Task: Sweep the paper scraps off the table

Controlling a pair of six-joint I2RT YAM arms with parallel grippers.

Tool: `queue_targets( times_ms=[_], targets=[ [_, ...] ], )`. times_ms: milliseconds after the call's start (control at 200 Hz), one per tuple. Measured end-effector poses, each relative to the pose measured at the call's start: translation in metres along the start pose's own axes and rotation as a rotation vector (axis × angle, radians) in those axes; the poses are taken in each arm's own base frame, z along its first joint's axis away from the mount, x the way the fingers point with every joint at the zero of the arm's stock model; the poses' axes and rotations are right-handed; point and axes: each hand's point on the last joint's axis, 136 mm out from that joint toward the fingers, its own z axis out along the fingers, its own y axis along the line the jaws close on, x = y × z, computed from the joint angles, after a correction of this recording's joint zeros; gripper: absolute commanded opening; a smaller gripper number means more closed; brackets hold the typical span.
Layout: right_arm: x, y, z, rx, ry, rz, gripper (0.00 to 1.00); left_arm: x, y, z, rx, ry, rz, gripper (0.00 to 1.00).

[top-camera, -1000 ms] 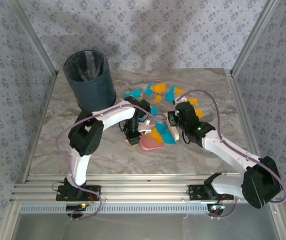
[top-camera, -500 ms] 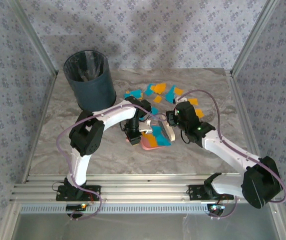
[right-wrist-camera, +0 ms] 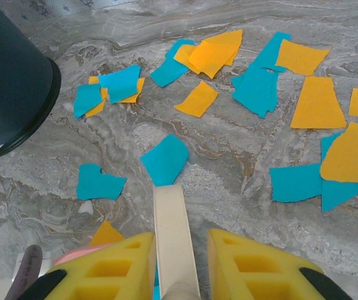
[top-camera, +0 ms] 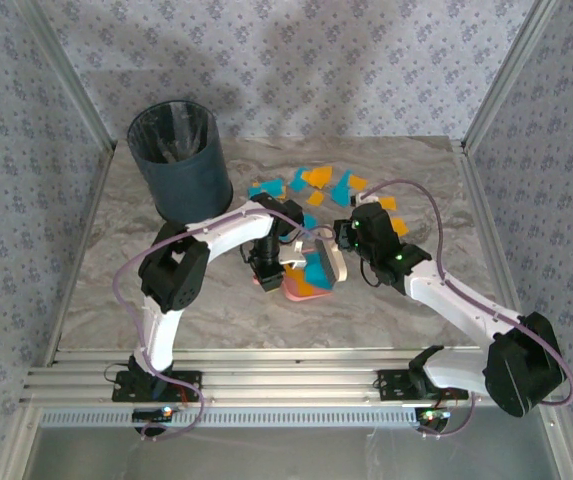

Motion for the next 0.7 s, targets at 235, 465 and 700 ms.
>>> queue_targets(
  times_ms=[235, 465, 700],
  targets=[
    [-0.002, -0.001, -0.004, 0.000, -0.007, 0.008, 0.00, -0.001, 0.000, 0.001, -0.001, -0.003, -0.002, 0.00],
    [-0.015, -0.002, -0.022, -0.001, -0.054, 0.017, 0.00, -0.001, 0.000, 0.003, -0.002, -0.003, 0.000, 0.00],
    [-0.015, -0.013, -0.026, 0.062, -0.059, 0.015, 0.00, -0.001, 0.000, 0.003, -0.004, -0.003, 0.000, 0.00]
  ],
)
